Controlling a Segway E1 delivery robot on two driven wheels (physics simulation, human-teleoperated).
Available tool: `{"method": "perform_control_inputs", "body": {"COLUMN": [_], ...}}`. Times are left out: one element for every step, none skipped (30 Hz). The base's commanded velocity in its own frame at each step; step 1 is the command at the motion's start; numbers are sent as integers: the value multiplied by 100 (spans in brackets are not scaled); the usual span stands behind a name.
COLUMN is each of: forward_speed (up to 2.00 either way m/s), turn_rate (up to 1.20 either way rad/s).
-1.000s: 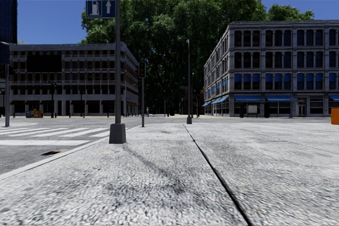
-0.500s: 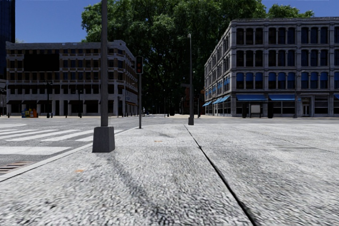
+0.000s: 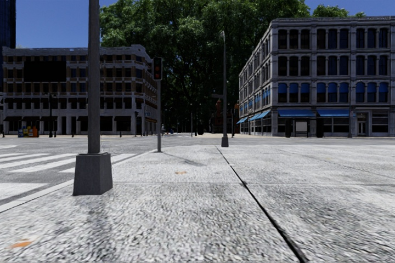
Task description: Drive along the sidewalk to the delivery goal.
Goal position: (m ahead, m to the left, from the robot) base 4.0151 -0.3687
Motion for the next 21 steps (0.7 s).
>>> {"method": "perform_control_inputs", "body": {"forward_speed": [200,200,200,200,200,200,200,200,200,200,200,200,200,200,200,200,200,200,200,200,200], "turn_rate": [0,0,0,0,0,0,0,0,0,0,0,0,0,0,0,0,0,0,0,0,0]}}
